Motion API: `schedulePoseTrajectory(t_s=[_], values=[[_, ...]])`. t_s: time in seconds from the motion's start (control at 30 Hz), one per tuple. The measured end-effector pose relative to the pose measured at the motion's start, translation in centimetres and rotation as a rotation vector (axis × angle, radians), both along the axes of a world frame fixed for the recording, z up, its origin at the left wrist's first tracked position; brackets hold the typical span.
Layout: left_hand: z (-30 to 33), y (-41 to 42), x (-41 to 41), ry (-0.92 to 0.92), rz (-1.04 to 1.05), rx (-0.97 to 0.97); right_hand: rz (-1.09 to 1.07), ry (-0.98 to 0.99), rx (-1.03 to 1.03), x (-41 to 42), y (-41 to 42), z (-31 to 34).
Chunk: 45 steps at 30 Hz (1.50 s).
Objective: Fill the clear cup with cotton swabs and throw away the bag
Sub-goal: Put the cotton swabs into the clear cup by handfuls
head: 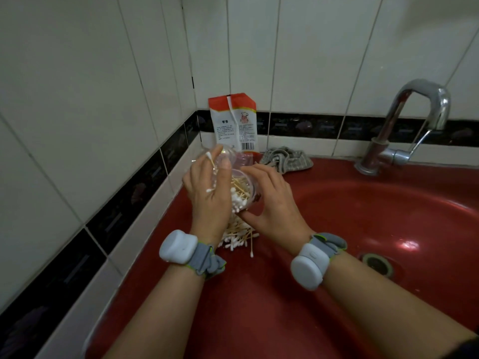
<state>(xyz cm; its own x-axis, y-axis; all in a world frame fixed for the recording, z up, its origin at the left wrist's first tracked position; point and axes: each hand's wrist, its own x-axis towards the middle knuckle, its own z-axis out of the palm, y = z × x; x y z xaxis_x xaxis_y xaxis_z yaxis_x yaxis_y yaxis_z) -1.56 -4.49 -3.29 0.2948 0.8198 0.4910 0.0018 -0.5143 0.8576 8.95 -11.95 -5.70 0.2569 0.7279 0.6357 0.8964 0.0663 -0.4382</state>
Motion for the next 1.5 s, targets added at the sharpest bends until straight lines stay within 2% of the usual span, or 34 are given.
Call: schedulePoseTrajectory(t_s=[0.1,0.23,0.5,0.8,1.03,1.2,1.33,1.4,1.5], values=[[0.1,0.1,-0.5,-0.119,-0.04,-0.049,-0.005,-0.001,-0.001,0.2,-0.1,0.0],[0.9,0.6,-1.0,-0.239,0.015,-0.095,-0.005,-0.008,-0.014,0.4,-0.1,-0.2],[0.8,0.7,-1.2,-0.23,0.046,-0.062,-0.008,0.012,-0.005,0.4,0.1,-0.3],[0.0,-0.2,-1.5,-0.115,0.184,0.155,-0.014,0.015,-0.001,0.6,0.0,-0.3],[0.2,0.1,-1.8,-0.139,0.137,0.097,-0.034,0.017,0.004,0.9,0.1,-0.5],[-0.4,0.7,-1.6,0.07,0.072,0.309,-0.025,0.026,-0.005,0.9,0.1,-0.5],[-0.7,0.3,-1.8,0.059,0.12,0.247,-0.035,0.022,-0.007,1.0,0.0,-0.5],[-0.8,0.2,-1.7,0.161,0.164,0.237,-0.028,0.016,-0.006,0.9,0.0,-0.5],[-1.2,0.4,-1.2,0.389,0.101,0.22,-0.006,0.013,0.009,0.5,0.1,-0.5]])
